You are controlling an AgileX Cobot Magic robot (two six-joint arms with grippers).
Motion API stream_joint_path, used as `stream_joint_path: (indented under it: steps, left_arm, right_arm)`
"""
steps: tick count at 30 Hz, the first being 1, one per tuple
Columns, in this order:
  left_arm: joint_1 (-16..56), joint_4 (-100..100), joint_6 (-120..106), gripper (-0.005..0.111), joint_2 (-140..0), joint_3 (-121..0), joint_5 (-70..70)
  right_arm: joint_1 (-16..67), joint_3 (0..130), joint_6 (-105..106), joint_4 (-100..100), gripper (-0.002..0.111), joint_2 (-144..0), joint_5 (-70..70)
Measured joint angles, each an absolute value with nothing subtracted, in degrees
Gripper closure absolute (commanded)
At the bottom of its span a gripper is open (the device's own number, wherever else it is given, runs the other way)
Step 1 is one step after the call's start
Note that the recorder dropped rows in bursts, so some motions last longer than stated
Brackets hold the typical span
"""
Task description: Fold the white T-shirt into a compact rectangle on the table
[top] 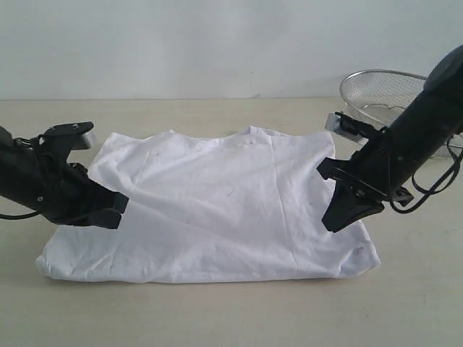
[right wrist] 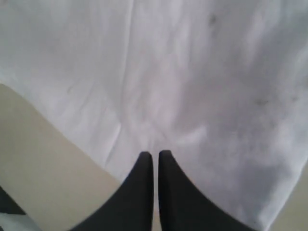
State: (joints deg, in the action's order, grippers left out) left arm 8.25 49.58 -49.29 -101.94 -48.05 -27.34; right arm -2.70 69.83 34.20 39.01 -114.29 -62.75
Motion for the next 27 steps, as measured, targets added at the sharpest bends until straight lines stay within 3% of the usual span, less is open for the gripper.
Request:
stream_joint_path:
  steps: [7, 12, 23, 27]
  left_arm:
    - [8.36, 49.7, -47.72, 0.102, -104.18, -47.91, -26.24]
    - [8.46, 47.5, -43.04, 0.102, -106.05, -47.48, -26.38]
    - [8.46, 50.67, -41.26, 0.102, -104.27, -39.75, -24.55]
    - [8.36, 58.62, -51.84, 0.102, -103.57, -38.75, -26.32]
  right_arm:
    - [2.29, 68.95, 30.6, 33.33, 0.108, -114.29, -56.86]
    - [8.1, 69.1, 15.23, 17.24, 0.108, -116.25, -54.15]
    - [8.68, 69.72, 7.52, 8.87, 0.108, -116.85, -62.11]
    - [8.68, 69.36, 7.38, 7.75, 0.108, -115.89, -62.86]
